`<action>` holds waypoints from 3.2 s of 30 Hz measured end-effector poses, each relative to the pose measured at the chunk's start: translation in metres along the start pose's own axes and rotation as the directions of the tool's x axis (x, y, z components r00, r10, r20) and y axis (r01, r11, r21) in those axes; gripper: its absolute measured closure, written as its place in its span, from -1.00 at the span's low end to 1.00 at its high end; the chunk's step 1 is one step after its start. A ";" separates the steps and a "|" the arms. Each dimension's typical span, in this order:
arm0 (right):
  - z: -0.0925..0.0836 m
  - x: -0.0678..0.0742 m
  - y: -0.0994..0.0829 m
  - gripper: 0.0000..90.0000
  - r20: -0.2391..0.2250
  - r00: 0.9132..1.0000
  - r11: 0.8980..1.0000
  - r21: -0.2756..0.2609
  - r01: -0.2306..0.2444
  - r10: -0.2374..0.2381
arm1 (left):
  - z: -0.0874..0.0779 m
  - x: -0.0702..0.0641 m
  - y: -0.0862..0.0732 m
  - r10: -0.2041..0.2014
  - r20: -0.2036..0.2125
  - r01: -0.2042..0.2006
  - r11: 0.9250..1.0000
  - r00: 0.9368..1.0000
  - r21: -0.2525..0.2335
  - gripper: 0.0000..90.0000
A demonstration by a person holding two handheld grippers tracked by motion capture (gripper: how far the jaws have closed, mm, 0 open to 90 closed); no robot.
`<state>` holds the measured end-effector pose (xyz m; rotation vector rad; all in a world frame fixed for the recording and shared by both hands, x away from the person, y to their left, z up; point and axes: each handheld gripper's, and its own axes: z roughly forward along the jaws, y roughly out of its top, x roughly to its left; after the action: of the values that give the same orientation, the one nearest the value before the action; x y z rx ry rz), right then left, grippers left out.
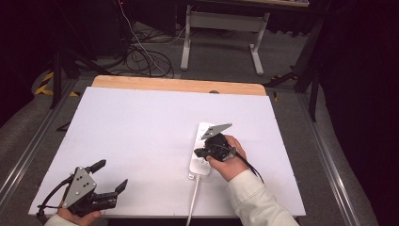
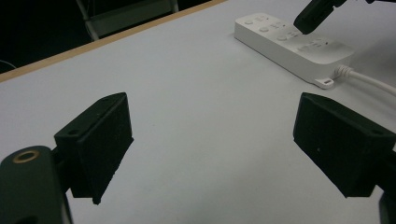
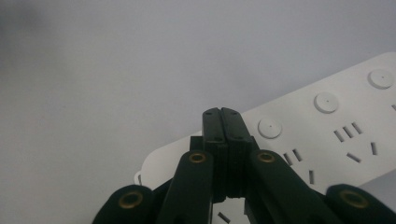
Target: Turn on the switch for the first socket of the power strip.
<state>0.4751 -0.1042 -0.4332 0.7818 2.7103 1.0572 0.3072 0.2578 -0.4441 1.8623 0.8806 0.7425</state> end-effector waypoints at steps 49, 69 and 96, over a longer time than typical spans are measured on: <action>0.014 0.008 -0.005 1.00 0.024 0.999 0.996 0.077 0.041 -0.043 | 0.000 -0.001 0.000 0.003 -0.008 -0.003 1.000 1.000 0.002 -0.71; 0.016 0.011 -0.002 1.00 0.044 0.998 0.993 0.110 0.043 -0.048 | 0.000 -0.002 0.000 0.004 -0.012 -0.004 1.000 1.000 0.005 -0.71; -0.023 0.023 0.010 1.00 0.048 0.995 0.990 -0.101 0.094 -0.089 | 0.002 -0.001 0.000 -0.001 -0.012 0.001 1.000 1.000 0.010 -0.71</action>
<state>0.4526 -0.1001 -0.4082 0.6497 2.6047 1.1352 0.3082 0.2562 -0.4447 1.8679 0.8951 0.7507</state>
